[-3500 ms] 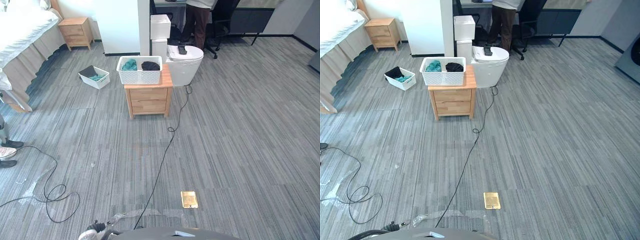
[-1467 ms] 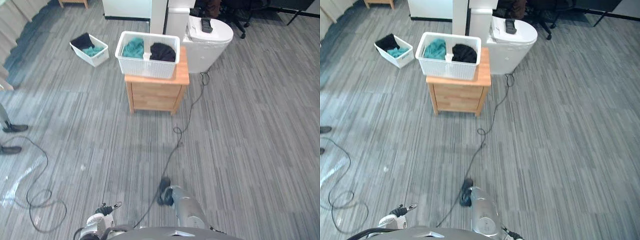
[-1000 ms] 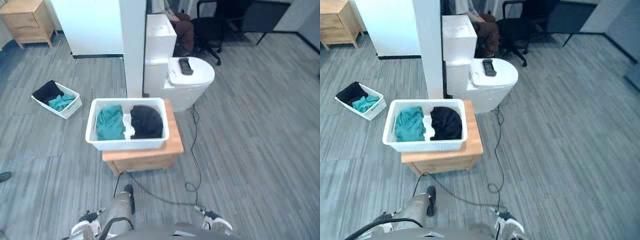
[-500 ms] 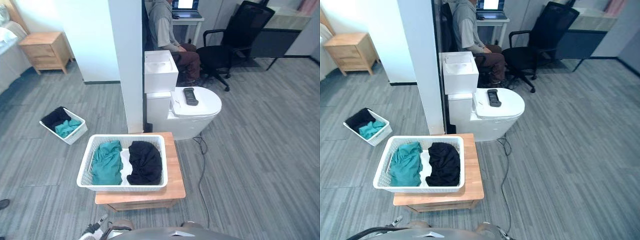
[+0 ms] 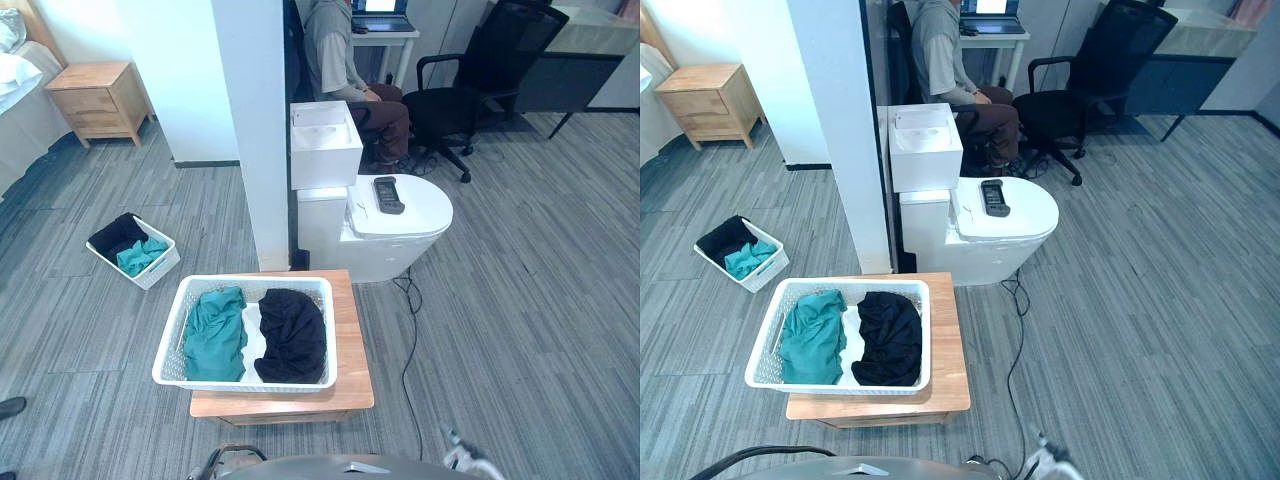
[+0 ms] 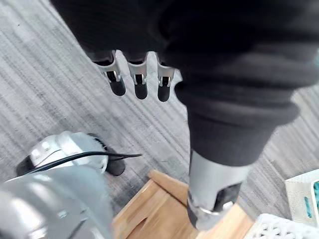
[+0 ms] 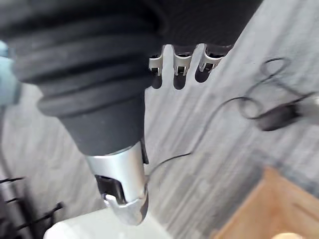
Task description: Pick up the laundry basket with both hands and put the clothes into the washing machine.
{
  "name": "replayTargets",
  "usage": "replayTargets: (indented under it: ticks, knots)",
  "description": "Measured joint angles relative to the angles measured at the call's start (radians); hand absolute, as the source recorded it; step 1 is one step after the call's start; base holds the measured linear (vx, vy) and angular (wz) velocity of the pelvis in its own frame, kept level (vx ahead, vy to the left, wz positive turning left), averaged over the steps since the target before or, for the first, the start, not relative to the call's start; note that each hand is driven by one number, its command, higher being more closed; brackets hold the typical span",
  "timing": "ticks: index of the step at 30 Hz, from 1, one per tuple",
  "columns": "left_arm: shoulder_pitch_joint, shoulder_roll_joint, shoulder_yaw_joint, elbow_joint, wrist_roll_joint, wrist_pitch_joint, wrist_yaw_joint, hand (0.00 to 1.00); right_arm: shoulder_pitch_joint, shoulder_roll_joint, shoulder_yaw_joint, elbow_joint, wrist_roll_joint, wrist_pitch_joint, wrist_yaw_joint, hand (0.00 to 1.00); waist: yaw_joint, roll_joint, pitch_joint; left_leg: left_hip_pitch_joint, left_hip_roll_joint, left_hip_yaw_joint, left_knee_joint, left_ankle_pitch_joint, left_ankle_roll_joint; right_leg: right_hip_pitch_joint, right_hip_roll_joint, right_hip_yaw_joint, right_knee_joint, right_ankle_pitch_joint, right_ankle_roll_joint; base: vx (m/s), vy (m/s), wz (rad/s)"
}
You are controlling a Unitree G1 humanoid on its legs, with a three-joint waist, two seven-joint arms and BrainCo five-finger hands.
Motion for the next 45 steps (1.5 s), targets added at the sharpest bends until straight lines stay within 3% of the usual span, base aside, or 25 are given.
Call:
replayTargets:
  ticks: [2, 9, 12, 18, 26, 29, 45]
  knots:
    - [-0.001, 0.031, -0.018, -0.132, -0.001, -0.001, 0.027, 0.0, -0.004, -0.006, 0.034, -0.149, -0.01, -0.018, -0.031, 0.0, 0.006, -0.001, -0.001, -0.012, 0.0, 0.002, -0.004, 0.0, 0.0, -0.009, 0.004, 0.0, -0.013, 0.007, 0.001, 0.01, 0.005, -0.04]
    - [-0.086, 0.15, -0.099, -0.391, -0.001, -0.028, 0.1, 0.0, -0.046, -0.053, 0.15, -0.184, -0.012, -0.037, -0.032, 0.0, 0.024, 0.0, 0.03, -0.056, -0.003, -0.025, 0.009, 0.0, 0.0, -0.024, 0.007, -0.024, -0.025, 0.012, 0.0, 0.02, -0.001, 0.1]
    - [-0.2, 0.179, -0.258, -0.481, 0.016, -0.039, 0.135, 0.0, -0.183, -0.096, 0.371, -0.183, -0.041, -0.034, -0.007, 0.0, 0.045, -0.016, 0.112, -0.126, -0.004, -0.047, 0.071, -0.005, 0.001, -0.065, 0.004, -0.028, -0.021, 0.025, -0.008, -0.08, -0.009, 0.14]
    - [-0.297, 0.178, -0.431, -0.447, 0.058, -0.011, 0.135, 0.0, -0.312, -0.106, 0.596, -0.178, -0.039, 0.006, 0.056, 0.0, 0.074, -0.016, 0.247, -0.263, 0.004, -0.055, 0.21, -0.035, 0.004, -0.163, 0.004, -0.007, 0.026, 0.045, -0.028, -0.16, -0.005, -0.05]
    - [-0.447, 0.181, -0.643, -0.448, 0.077, -0.01, 0.176, 0.0, -0.452, -0.101, 0.717, -0.178, -0.027, 0.006, 0.048, 0.0, 0.077, -0.017, 0.351, -0.382, 0.018, -0.047, 0.322, -0.049, 0.009, -0.248, 0.008, 0.01, 0.048, 0.084, -0.045, -0.13, 0.003, -0.06]
    - [-0.488, 0.187, -0.688, -0.452, 0.077, -0.011, 0.176, 0.0, -0.476, -0.099, 0.722, -0.178, -0.028, 0.006, 0.026, 0.0, 0.077, -0.02, 0.362, -0.398, 0.02, -0.039, 0.329, -0.051, 0.011, -0.263, 0.008, 0.018, 0.049, 0.092, -0.047, -0.11, 0.009, -0.06]
    - [-0.545, 0.238, -0.75, -0.531, 0.074, -0.013, 0.179, 0.0, -0.533, -0.127, 0.732, -0.136, -0.028, 0.006, 0.007, 0.0, 0.053, -0.028, 0.393, -0.439, 0.029, -0.029, 0.346, -0.046, 0.012, -0.296, 0.022, 0.033, 0.021, 0.121, -0.057, -0.01, 0.003, -0.03]
